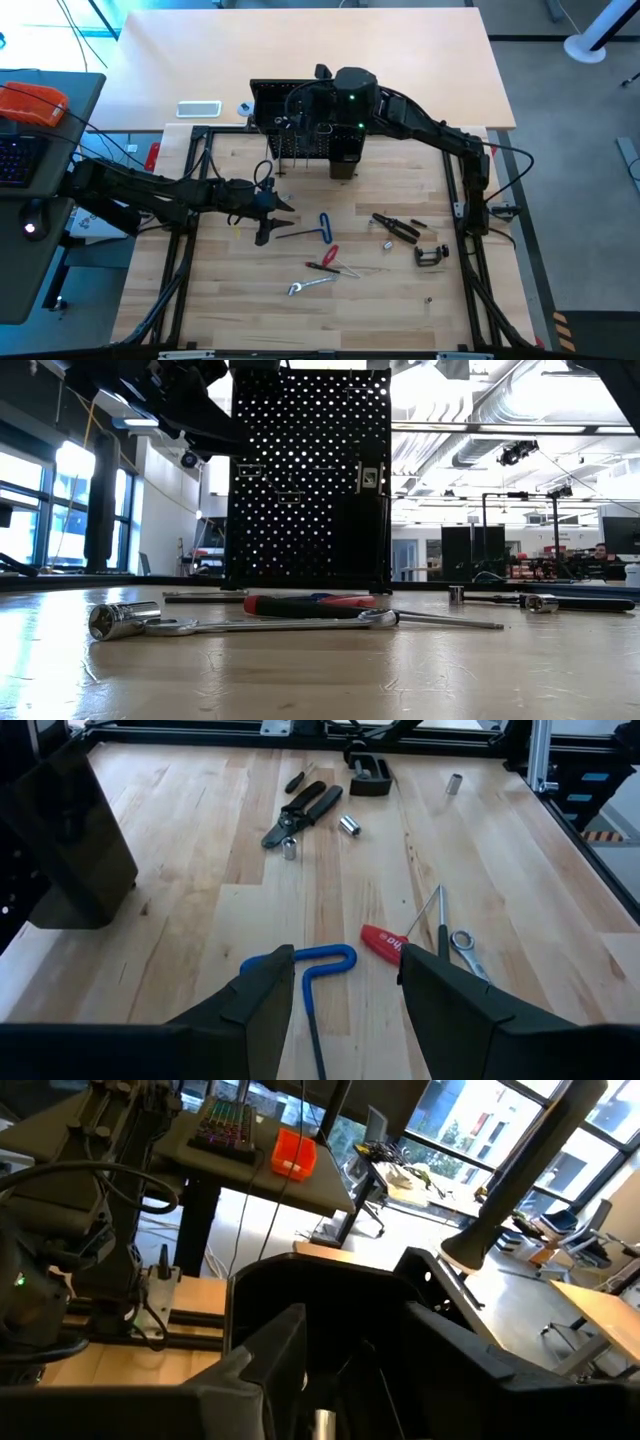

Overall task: Hang tools onto peg board
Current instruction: Put the socket into the top black bin on the pegboard

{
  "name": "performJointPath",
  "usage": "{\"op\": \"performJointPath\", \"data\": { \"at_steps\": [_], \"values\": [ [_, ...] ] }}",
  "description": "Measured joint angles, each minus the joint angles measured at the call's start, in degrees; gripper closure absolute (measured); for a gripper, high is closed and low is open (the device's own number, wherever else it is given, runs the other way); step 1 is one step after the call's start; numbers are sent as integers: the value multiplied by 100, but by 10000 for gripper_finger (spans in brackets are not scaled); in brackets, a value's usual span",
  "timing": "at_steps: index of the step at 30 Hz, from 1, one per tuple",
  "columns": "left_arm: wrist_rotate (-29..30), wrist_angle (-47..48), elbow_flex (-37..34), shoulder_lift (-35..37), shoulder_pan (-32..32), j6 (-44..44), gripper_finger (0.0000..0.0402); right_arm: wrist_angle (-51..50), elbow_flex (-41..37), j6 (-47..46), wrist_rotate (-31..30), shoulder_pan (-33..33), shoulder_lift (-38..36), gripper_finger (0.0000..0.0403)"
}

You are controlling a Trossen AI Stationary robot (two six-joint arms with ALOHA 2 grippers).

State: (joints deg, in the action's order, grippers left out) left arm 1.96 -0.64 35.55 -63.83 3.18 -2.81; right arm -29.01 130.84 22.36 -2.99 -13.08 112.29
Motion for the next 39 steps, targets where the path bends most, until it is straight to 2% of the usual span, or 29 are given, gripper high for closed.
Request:
{"op": "performJointPath", "data": {
  "at_steps": [5,11,18,27,34,39],
  "values": [
    [-1,136,0,-2,0,-2,225,-32,271,345,-107,222,-26,240],
    [0,245,0,-4,82,-3,225,-200,342,967,-747,646,-286,240],
    [-2,457,4,-4,315,39,225,-956,344,1236,-1371,1170,-698,240],
    [-61,487,-141,-2,943,-175,225,-2641,335,731,-1439,1685,-940,240],
    [48,-139,-706,-74,1675,-765,225,-3701,331,350,-1448,1905,-938,240],
    [285,-996,-970,-637,2257,-1057,225,-4118,331,173,-1111,2019,-934,240]
  ]
}}
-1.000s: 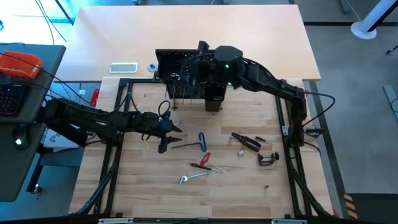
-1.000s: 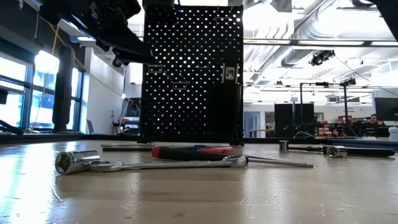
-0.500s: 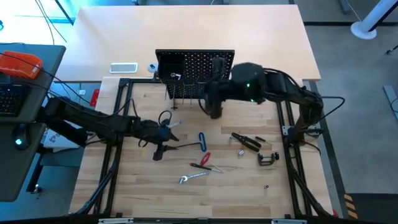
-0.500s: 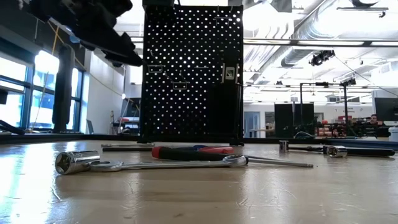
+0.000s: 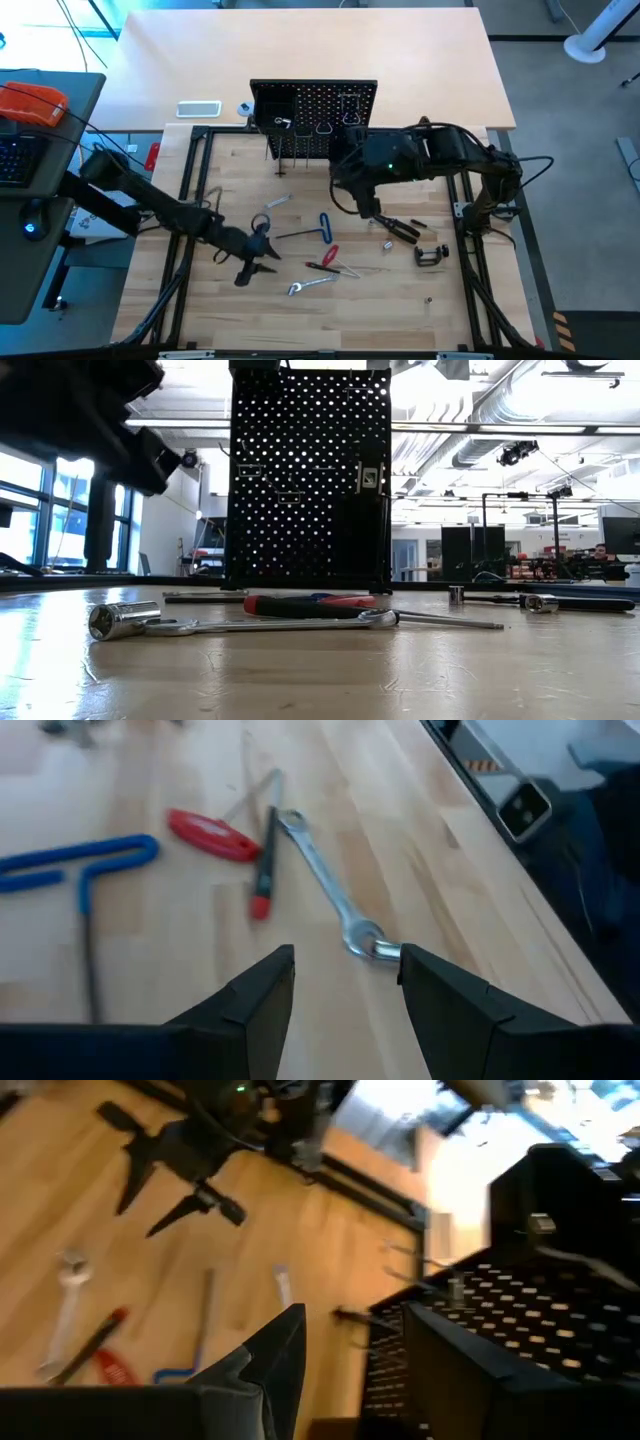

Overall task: Hang tools onto peg board
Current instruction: Put the socket into the top black bin on the pegboard

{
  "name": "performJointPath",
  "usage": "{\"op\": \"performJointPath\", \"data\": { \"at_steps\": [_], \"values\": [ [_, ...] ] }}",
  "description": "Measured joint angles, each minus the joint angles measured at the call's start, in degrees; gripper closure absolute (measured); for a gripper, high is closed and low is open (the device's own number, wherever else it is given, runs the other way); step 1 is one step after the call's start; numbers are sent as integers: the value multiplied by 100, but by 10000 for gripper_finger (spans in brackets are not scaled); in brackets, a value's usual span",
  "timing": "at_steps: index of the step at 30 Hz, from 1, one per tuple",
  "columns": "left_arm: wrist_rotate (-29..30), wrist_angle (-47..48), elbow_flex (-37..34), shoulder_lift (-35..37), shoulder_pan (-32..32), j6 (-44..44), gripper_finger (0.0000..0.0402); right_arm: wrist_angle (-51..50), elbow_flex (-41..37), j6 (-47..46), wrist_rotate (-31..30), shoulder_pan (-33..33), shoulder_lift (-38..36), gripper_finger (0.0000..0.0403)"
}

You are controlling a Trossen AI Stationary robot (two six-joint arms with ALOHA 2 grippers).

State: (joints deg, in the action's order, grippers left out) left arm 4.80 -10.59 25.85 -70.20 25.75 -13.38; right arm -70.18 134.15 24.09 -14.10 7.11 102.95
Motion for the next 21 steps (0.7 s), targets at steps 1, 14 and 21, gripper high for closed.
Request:
{"op": "performJointPath", "data": {
  "at_steps": [1,14,21],
  "values": [
    [37,-179,0,-192,109,-3,225,-39,0,-18,71,21,14,240],
    [835,-1322,641,-2699,1008,-145,225,-246,-2,-162,211,168,95,240],
    [1755,-1340,1050,-3267,1347,-201,225,-296,-2,-222,362,168,95,240]
  ]
}}
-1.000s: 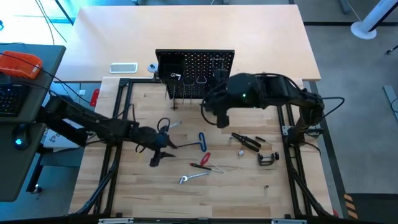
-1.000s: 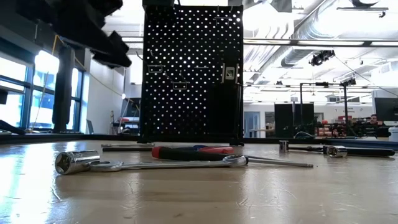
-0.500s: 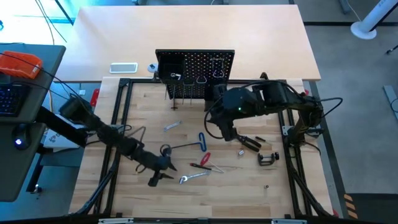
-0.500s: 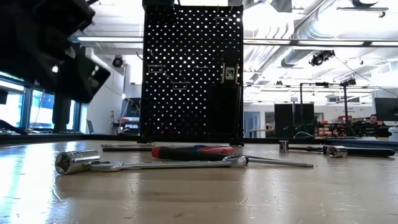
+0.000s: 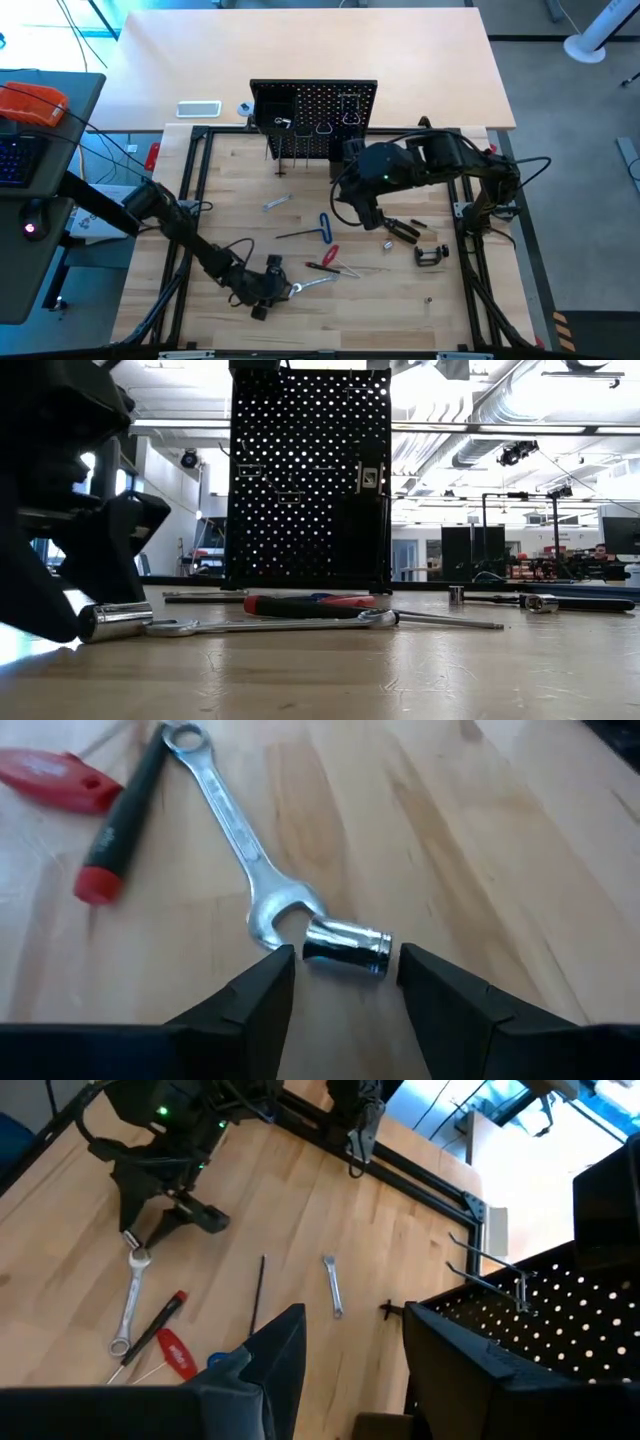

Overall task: Hang tools onto peg board
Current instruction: Put the socket into the top black bin on the pegboard

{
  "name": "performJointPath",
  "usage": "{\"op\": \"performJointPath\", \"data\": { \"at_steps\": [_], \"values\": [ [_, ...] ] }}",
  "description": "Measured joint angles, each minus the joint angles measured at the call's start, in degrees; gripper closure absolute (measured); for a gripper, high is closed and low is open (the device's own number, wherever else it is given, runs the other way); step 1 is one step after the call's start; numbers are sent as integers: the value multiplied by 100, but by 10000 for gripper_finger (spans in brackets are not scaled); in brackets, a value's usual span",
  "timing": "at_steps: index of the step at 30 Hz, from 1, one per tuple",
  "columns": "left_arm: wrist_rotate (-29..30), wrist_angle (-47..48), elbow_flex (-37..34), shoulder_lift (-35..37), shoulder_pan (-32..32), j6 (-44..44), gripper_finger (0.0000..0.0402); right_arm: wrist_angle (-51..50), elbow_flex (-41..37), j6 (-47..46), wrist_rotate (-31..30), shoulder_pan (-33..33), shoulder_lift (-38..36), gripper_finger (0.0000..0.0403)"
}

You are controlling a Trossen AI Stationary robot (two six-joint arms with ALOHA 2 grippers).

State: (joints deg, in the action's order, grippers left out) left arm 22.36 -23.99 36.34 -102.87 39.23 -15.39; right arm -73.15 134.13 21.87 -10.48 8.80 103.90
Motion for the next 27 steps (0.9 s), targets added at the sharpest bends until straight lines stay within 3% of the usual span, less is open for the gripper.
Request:
{"op": "performJointPath", "data": {
  "at_steps": [18,22,27],
  "values": [
    [120,13,1,0,-97,157,227,-37,0,-2,20,140,0,240],
    [-8,22,1,0,-183,207,250,-35,0,-21,21,140,0,240],
    [-237,31,4,9,-267,276,307,-35,0,-22,20,140,0,240]
  ]
}}
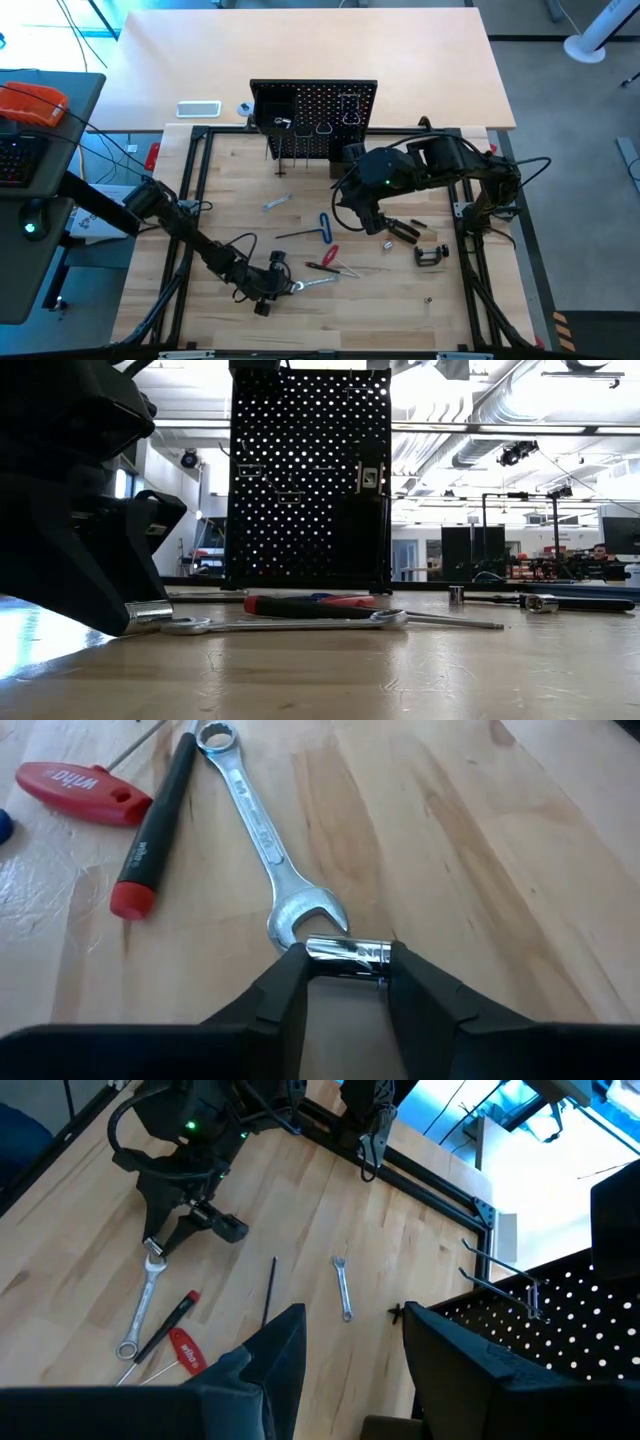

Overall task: Hang tools onto peg board
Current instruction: Put the socket into the top black bin on the pegboard

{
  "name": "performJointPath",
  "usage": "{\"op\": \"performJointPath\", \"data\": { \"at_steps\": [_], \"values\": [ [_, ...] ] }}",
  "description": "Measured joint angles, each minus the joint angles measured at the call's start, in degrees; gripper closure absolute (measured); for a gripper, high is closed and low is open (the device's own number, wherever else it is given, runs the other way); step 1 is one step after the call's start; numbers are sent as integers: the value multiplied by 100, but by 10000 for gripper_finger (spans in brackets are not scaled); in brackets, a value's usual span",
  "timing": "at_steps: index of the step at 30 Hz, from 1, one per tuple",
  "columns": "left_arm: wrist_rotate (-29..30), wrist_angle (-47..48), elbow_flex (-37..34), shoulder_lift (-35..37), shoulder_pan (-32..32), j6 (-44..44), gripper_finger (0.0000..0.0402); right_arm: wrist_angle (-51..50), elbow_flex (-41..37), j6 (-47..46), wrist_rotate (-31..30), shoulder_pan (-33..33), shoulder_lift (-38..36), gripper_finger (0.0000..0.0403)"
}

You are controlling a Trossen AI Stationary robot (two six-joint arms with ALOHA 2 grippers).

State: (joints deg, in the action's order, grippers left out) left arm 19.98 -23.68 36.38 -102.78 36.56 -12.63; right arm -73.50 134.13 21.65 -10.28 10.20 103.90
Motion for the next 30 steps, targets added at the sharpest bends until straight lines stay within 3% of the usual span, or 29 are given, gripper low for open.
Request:
{"op": "performJointPath", "data": {
  "at_steps": [8,15,22,30],
  "values": [
    [-16,7,0,-2,-18,124,310,-109,0,-16,-32,55,0,240],
    [-12,300,-2,178,-18,229,310,-120,0,253,-862,416,0,240],
    [283,1398,-11,1041,-55,289,310,-268,0,263,-1225,634,-2,240],
    [837,2071,-9,2394,-188,762,310,-162,0,590,-1033,873,-2,240]
  ]
}}
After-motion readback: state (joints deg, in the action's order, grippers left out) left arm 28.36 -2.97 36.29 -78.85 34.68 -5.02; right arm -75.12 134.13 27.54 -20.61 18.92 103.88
